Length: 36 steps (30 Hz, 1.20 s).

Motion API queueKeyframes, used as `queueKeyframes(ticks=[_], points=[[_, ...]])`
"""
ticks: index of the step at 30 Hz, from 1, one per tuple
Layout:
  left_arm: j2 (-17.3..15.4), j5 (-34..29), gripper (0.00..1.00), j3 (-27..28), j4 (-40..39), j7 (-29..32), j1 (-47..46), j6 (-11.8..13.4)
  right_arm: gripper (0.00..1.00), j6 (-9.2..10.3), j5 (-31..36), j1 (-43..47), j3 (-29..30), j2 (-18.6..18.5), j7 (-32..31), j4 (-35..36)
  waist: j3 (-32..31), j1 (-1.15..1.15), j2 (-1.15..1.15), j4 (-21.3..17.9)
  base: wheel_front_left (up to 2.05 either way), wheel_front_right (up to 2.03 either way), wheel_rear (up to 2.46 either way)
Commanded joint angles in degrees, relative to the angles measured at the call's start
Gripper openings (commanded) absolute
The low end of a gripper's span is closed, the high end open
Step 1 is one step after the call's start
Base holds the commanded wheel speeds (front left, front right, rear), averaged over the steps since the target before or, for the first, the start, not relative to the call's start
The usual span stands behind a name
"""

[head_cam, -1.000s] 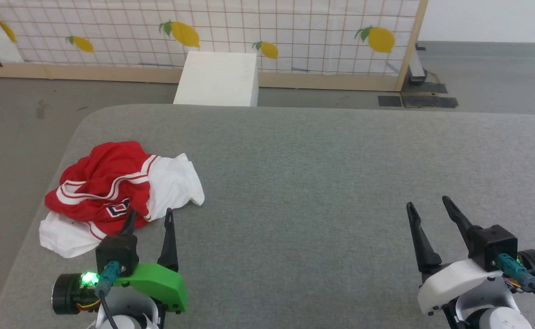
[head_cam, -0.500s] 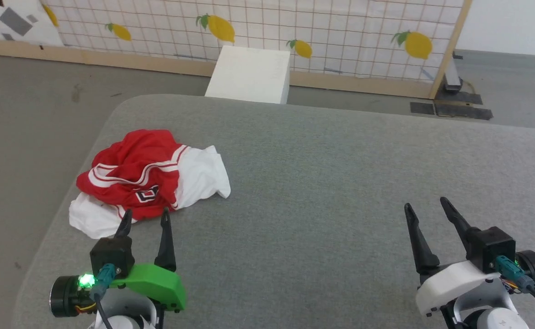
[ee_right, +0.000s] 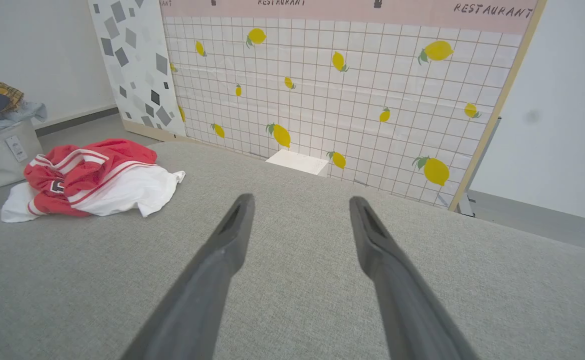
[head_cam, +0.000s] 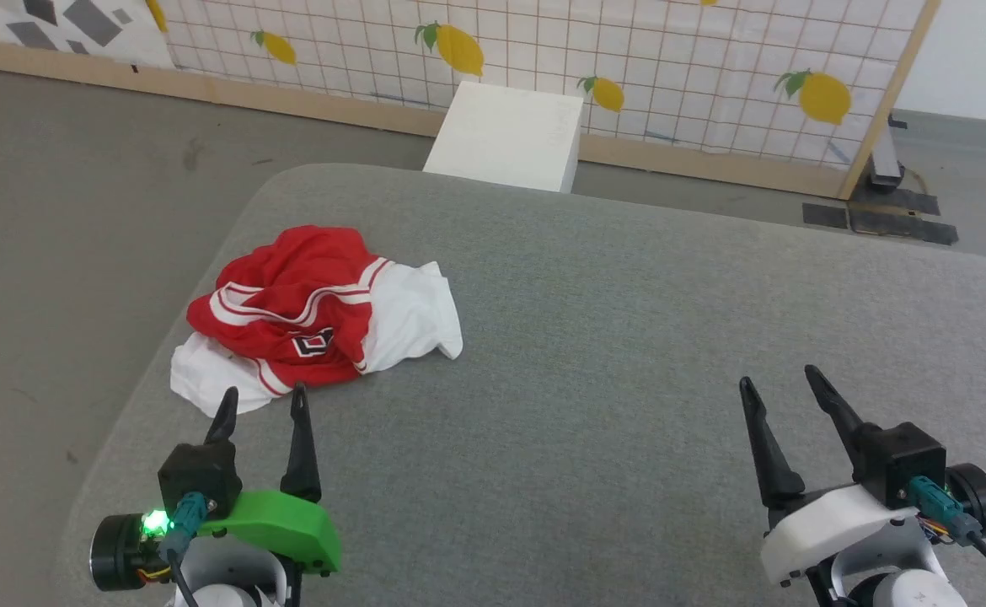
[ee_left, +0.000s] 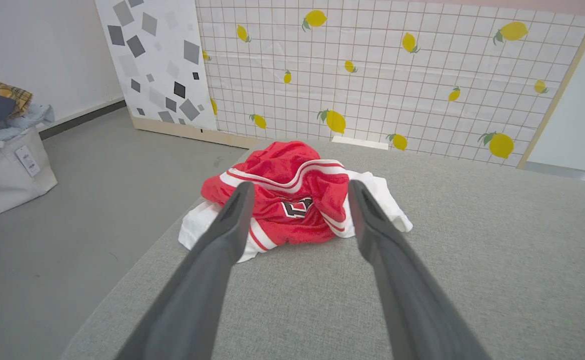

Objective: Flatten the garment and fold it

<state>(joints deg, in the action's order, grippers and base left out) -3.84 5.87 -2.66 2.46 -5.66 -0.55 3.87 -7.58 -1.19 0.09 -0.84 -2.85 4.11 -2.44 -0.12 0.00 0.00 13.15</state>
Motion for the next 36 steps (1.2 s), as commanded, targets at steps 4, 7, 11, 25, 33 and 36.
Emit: queueKeyframes(ticks=[4,7,11,25,33,36], points=[[-0.6,1.1,1.00,-0.4,0.4,-1.0,0.9,0.8,1.00,0.04,-0.6,-0.4,-0.2,0.0,1.0,-0.4,0.1,0.00,0.00,1.4,0.00,0.00,0.00],[-0.8,1.5,1.00,-0.6,0.6,-1.3,0.9,1.0,1.00,0.04,-0.8,-0.4,-0.3,0.0,1.3,-0.6,0.1,0.00,0.00,2.2,0.00,0.00,0.00],[-0.9,1.9,1.00,-1.0,0.8,-1.7,0.9,1.4,1.00,0.04,-1.0,-0.4,-0.3,0.0,1.7,-0.8,0.0,0.00,0.00,3.2,0.00,0.00,0.00],[-1.5,3.9,1.00,-2.1,1.6,-3.2,1.0,2.5,1.00,0.05,-1.6,-0.6,-0.6,0.0,2.9,-1.5,0.1,0.00,0.00,7.0,0.00,0.00,0.00],[-1.8,5.0,1.00,-2.6,1.9,-4.1,1.1,3.4,1.00,0.06,-1.7,-0.7,-0.8,0.0,3.6,-1.9,0.2,0.00,0.00,9.0,0.00,0.00,0.00],[-2.0,5.5,1.00,-2.8,2.0,-4.5,1.2,3.7,1.00,0.06,-1.8,-0.8,-0.8,0.0,3.8,-2.0,0.2,0.00,0.00,9.8,0.00,0.00,0.00]])
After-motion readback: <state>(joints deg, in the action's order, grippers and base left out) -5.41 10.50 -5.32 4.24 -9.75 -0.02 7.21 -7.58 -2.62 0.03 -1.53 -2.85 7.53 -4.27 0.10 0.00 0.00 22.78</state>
